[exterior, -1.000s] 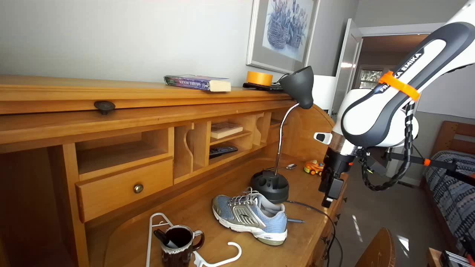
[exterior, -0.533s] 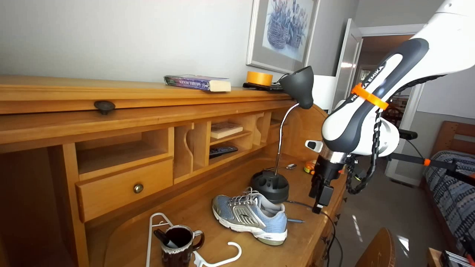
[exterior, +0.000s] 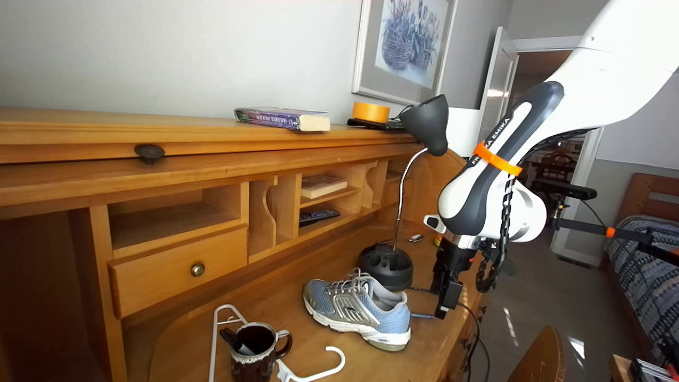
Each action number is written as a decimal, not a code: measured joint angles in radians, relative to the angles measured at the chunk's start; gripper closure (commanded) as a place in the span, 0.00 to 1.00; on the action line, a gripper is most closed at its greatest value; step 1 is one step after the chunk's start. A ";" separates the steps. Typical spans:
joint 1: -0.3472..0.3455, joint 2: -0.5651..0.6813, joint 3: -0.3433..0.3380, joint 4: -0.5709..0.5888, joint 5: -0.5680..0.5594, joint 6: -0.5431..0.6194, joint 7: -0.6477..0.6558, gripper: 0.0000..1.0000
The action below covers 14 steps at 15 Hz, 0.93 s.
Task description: Pick up the pen to the right of the sneaker, place it inside the sneaker, pick up the marker out of the mug and place it in the sneaker
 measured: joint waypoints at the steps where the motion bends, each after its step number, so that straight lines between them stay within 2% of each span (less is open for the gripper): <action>1: -0.009 0.015 0.012 0.008 0.021 0.012 -0.010 0.00; 3: -0.029 0.042 0.038 0.023 0.055 0.030 -0.025 0.00; 4: -0.039 0.055 0.049 0.030 0.069 0.037 -0.029 0.05; 5: -0.048 0.066 0.060 0.037 0.080 0.045 -0.032 0.26; 7: -0.064 0.088 0.079 0.050 0.098 0.056 -0.037 0.32; 14: -0.104 0.140 0.117 0.079 0.108 0.091 -0.040 0.87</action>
